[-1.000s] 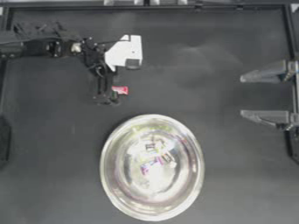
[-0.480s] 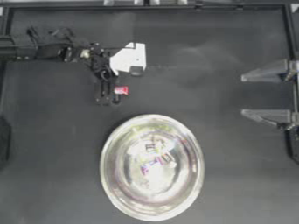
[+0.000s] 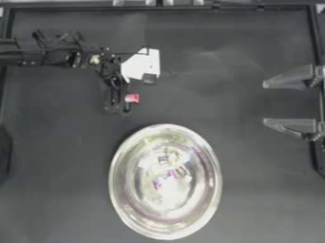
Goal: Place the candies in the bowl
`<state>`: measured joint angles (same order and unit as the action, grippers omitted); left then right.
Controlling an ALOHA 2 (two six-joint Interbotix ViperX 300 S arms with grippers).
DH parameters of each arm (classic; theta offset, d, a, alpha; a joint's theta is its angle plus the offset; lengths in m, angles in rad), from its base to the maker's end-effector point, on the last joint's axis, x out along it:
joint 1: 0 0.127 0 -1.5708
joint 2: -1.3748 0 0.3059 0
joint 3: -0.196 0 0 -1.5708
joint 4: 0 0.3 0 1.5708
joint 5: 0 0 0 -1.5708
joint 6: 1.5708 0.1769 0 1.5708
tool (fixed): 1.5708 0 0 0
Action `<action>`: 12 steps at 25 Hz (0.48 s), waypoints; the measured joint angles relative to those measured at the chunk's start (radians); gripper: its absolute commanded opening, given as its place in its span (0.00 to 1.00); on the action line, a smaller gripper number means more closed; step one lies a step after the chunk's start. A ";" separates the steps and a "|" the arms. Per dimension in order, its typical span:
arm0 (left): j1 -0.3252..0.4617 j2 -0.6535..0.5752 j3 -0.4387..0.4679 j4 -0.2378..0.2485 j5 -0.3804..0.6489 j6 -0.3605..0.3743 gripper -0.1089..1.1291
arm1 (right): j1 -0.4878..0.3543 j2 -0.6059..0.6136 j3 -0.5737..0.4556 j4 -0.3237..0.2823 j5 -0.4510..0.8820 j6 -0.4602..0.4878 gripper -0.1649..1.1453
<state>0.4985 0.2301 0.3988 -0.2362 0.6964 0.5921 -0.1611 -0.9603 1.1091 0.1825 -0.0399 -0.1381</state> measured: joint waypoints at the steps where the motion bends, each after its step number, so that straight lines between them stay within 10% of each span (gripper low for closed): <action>1: 0.000 0.000 0.000 0.002 0.008 0.000 0.80 | 0.000 0.000 0.000 0.000 0.000 0.000 0.88; 12: -0.002 0.038 -0.041 0.002 0.057 0.000 0.54 | 0.000 -0.002 0.000 0.000 0.000 0.000 0.88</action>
<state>0.4970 0.2684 0.3574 -0.2347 0.7532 0.5921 -0.1611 -0.9618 1.1091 0.1825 -0.0399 -0.1381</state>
